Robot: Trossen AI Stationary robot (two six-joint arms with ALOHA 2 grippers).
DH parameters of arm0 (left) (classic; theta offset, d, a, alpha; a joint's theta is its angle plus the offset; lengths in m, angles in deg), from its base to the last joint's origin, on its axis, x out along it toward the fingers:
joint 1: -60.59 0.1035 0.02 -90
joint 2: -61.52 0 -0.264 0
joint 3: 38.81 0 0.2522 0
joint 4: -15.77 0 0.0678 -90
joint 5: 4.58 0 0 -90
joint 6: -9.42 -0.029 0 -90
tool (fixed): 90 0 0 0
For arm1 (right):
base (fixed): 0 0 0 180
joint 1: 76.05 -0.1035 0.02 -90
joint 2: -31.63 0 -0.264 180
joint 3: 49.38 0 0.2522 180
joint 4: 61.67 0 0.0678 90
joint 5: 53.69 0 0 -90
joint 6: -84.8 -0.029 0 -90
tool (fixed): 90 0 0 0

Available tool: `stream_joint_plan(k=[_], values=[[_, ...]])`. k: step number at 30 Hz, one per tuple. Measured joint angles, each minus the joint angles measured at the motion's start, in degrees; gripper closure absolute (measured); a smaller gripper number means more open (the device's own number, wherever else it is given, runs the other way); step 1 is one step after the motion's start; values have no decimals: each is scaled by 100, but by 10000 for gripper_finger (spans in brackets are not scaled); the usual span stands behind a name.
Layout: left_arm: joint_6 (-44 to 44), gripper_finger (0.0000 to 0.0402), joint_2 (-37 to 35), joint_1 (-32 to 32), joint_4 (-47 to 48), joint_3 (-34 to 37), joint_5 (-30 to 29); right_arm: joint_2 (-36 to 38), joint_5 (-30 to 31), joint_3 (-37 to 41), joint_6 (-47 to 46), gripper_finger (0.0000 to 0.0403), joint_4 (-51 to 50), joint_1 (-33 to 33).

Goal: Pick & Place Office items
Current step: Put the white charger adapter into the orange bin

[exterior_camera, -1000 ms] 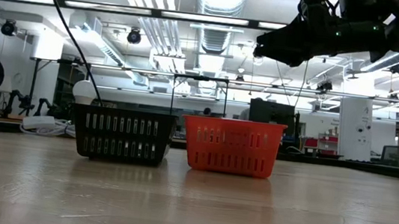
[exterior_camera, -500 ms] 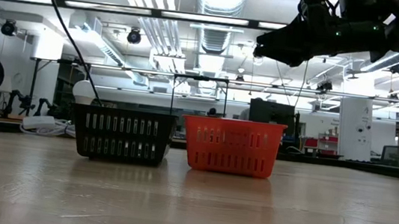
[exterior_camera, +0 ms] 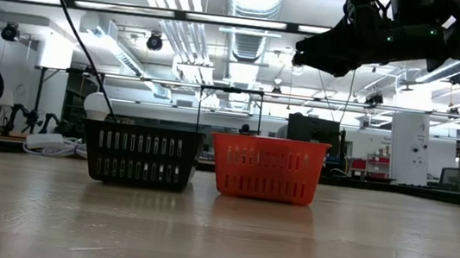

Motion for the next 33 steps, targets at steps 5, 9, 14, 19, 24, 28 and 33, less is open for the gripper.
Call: stream_joint_plan(k=[5, 9, 14, 19, 24, 28, 33], values=[[-504, 246, -245, 78, 128, -183, -683, 0, 0, 1, -1, 53, 0, 0], [-934, 246, -510, 183, 124, -257, -1207, 0, 0, 1, 0, 58, 2, 0], [-1212, 246, -787, 388, 116, -270, -1806, 0, 0, 1, 1, 62, 2, 0], [-1674, 246, -835, 697, 91, -270, -2266, 2, 0, 1, -1, 56, 2, 0], [-2217, 246, -811, 1122, 11, -268, -2417, 9, 0, 1, -1, 54, 2, -4], [-2489, 246, -811, 1505, -59, -268, -2811, 9, 0, 1, -1, 58, 2, -4], [-2606, 246, -811, 1946, -59, -266, -3287, 9, 0, 1, -1, 62, 2, -4]])
